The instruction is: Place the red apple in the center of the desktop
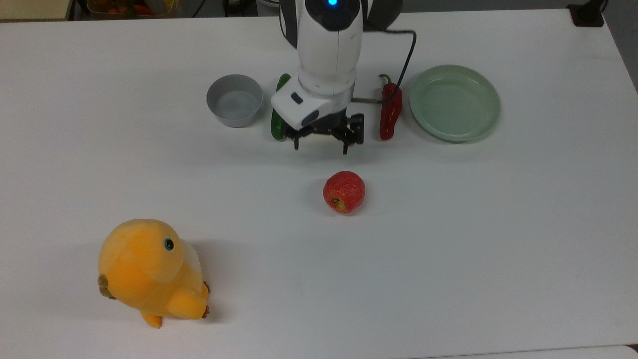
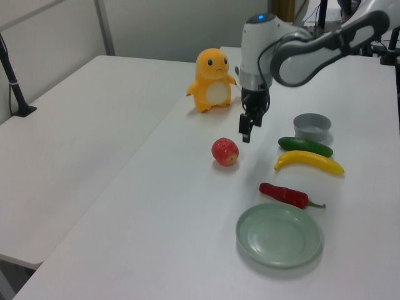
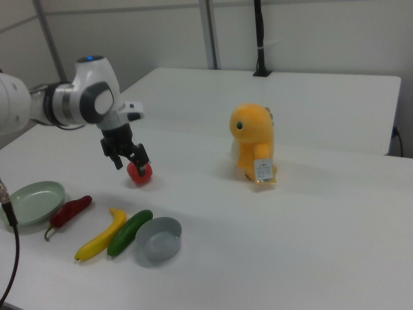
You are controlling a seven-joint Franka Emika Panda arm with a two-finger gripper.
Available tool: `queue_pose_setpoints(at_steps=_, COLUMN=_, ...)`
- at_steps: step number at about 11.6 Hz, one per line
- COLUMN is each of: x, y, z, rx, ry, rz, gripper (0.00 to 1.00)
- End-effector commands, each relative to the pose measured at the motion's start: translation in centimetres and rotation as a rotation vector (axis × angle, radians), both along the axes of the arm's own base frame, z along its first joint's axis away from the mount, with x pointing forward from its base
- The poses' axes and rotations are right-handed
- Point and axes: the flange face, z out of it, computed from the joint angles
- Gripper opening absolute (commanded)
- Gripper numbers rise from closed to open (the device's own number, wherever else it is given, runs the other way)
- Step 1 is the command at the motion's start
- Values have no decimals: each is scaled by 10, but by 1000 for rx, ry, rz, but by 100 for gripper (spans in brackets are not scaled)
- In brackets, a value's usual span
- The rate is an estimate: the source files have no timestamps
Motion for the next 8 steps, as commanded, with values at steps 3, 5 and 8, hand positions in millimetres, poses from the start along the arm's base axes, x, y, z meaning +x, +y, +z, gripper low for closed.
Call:
queue_pose_setpoints(at_steps=3, x=-57, y=-38, z=134, rx=-13, ry=-40, rz=-58, gripper=100)
queue_pose_setpoints(at_steps=5, x=-66, y=-57, z=151, rx=20, ry=-66, rz=-99, gripper=100)
queue_pose_setpoints(at_steps=8, x=-72, y=-73, z=150, rx=112, ry=-59, rz=-159, gripper=100)
